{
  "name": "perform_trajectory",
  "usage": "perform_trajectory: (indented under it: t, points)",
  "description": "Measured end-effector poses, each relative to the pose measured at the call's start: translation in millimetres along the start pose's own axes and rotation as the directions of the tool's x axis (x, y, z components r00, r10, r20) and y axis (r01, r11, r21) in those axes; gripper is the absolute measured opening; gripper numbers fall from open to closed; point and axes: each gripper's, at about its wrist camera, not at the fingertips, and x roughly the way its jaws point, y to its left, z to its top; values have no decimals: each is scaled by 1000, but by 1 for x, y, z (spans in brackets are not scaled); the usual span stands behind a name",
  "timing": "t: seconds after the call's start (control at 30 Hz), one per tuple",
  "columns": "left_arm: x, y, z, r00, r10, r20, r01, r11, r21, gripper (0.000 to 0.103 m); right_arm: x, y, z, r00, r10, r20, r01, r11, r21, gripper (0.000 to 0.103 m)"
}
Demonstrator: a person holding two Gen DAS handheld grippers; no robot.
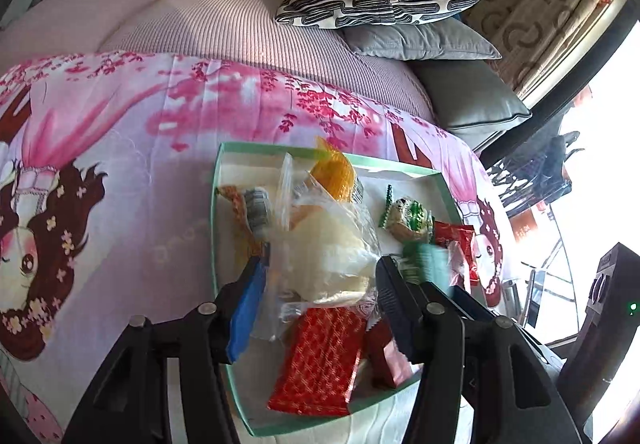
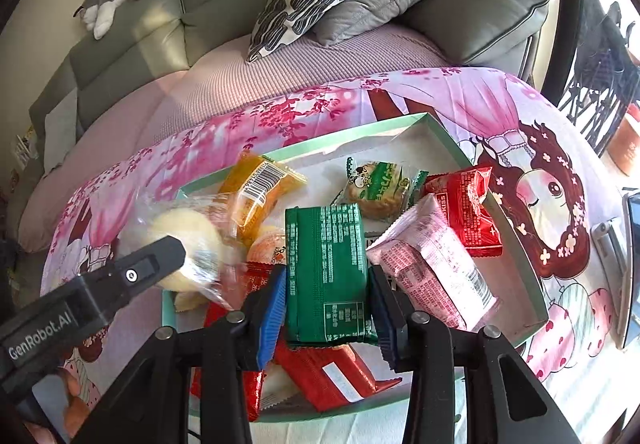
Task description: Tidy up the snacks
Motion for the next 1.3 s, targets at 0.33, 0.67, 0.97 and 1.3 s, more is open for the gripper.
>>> perform_trajectory:
  t: [0.33, 0.67, 0.97, 1.3]
  points:
    - [-33, 22, -26, 993, 104, 53, -101, 993, -55, 87, -20, 13, -23, 1000, -9, -3, 9, 998, -60, 67]
    - [-46, 51, -66, 919, 388, 69, -390, 921, 14, 97, -33, 27, -56, 1000, -24, -10, 23, 994, -109, 84]
    - [-49, 43, -78, 877, 472, 91, -479, 875, 74, 96, -31, 33, -66, 1000, -26, -17, 24, 991, -132, 95]
    - [-51, 47, -76, 856, 507, 105, -513, 857, 49, 96, -26, 31, -67, 999, -31, -17, 29, 990, -139, 103]
